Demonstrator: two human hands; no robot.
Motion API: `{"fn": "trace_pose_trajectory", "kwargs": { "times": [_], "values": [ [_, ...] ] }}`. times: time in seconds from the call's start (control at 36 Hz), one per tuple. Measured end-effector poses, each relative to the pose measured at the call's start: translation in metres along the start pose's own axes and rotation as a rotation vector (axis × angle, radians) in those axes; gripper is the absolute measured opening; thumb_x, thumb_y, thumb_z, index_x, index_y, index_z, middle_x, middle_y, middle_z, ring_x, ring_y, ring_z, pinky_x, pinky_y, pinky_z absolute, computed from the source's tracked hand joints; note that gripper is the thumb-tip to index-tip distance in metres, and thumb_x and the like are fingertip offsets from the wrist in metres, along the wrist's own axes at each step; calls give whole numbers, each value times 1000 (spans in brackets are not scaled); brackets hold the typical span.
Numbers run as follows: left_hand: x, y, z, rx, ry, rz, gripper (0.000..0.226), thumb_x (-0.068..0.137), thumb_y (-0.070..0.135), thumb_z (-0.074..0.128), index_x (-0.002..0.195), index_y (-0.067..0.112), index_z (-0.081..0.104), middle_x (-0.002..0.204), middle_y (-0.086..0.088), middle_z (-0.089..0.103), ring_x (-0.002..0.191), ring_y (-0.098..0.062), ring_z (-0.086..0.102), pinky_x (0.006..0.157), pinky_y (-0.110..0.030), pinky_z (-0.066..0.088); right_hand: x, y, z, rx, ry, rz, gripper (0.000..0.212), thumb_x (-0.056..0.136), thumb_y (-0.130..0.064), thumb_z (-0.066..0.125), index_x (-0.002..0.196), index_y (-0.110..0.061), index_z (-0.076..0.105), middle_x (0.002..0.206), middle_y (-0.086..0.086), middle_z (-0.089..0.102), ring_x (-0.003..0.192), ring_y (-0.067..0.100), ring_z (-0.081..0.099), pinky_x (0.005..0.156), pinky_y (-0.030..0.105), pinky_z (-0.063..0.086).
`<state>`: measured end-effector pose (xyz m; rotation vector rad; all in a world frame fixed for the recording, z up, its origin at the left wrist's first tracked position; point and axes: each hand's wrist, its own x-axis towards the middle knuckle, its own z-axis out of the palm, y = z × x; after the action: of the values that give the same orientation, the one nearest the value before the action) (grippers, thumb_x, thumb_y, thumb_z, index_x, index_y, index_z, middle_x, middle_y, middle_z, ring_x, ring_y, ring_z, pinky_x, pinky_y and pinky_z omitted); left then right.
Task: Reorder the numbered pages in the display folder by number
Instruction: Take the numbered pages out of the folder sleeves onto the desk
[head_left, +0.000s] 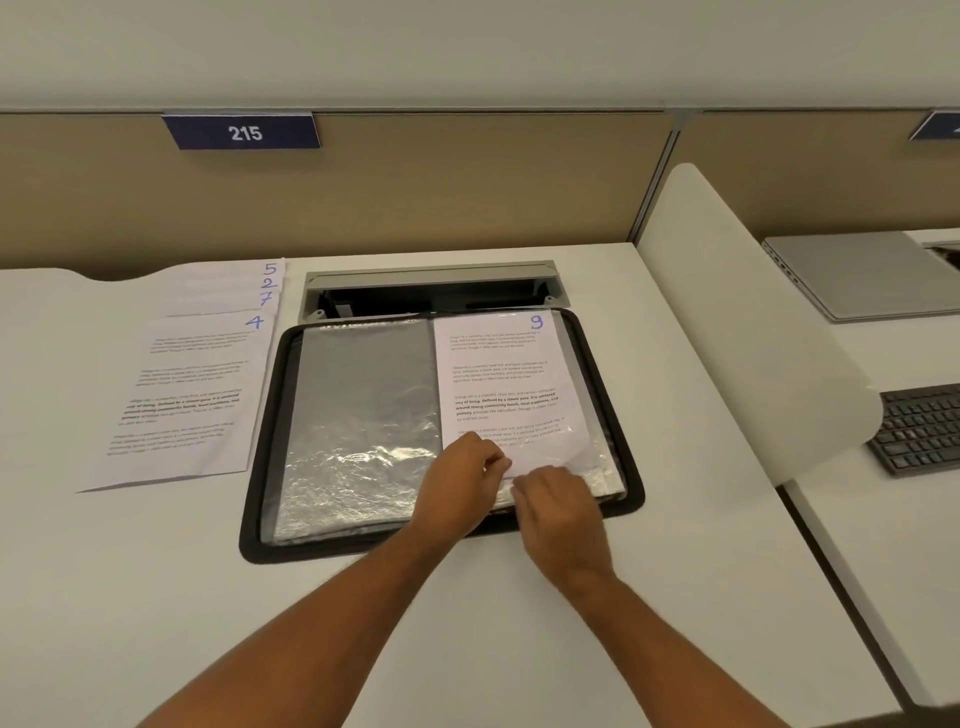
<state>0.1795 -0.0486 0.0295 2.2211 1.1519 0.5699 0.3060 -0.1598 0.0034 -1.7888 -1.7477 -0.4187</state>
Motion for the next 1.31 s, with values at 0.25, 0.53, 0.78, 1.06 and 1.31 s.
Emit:
{"fn": "trace_pose_trajectory", "kwargs": {
  "times": [0.25, 0.53, 0.78, 1.06, 1.31],
  "values": [
    [-15, -3, -7, -92, 2, -29, 13, 99, 34, 61, 102, 25, 69, 96, 12, 61, 85, -4, 58, 75, -22, 51, -1, -8, 33, 52, -495, 96, 57, 108, -43, 29, 159, -18, 34, 163, 6, 36, 152, 23, 30, 127, 38, 19],
    [-47, -22, -7, -91, 57, -203, 6, 101, 31, 58, 98, 26, 60, 95, 12, 59, 84, -4, 59, 75, -21, 53, -12, 1, 23, -73, -325, -104, 33, 81, -22, 86, 109, -12, 74, 103, 7, 74, 93, 23, 70, 88, 33, 57],
    [-71, -24, -2, -68, 52, -259, 11, 102, 27, 55, 94, 22, 59, 94, 8, 61, 82, -4, 59, 69, -16, 48, -43, -10, -6, -64, -285, -179, 13, 98, -16, 62, 89, -13, 71, 86, 5, 67, 79, 22, 60, 75, 32, 52],
    [-76, -20, 5, -97, 70, -309, 12, 102, 25, 53, 92, 23, 60, 89, 12, 60, 78, -5, 59, 67, -15, 44, -114, -36, -51, 24, -389, -238, 13, 88, -11, 60, 76, -15, 62, 76, 2, 53, 71, 22, 46, 63, 35, 42],
    [-90, -10, 5, -136, 129, -366, 10, 101, 23, 53, 93, 22, 59, 90, 12, 58, 79, -3, 57, 63, -12, 38, -115, -40, -69, 120, -376, -148, 27, 100, -37, 57, 96, -15, 71, 91, 0, 64, 81, 19, 56, 73, 34, 46]
  ]
}}
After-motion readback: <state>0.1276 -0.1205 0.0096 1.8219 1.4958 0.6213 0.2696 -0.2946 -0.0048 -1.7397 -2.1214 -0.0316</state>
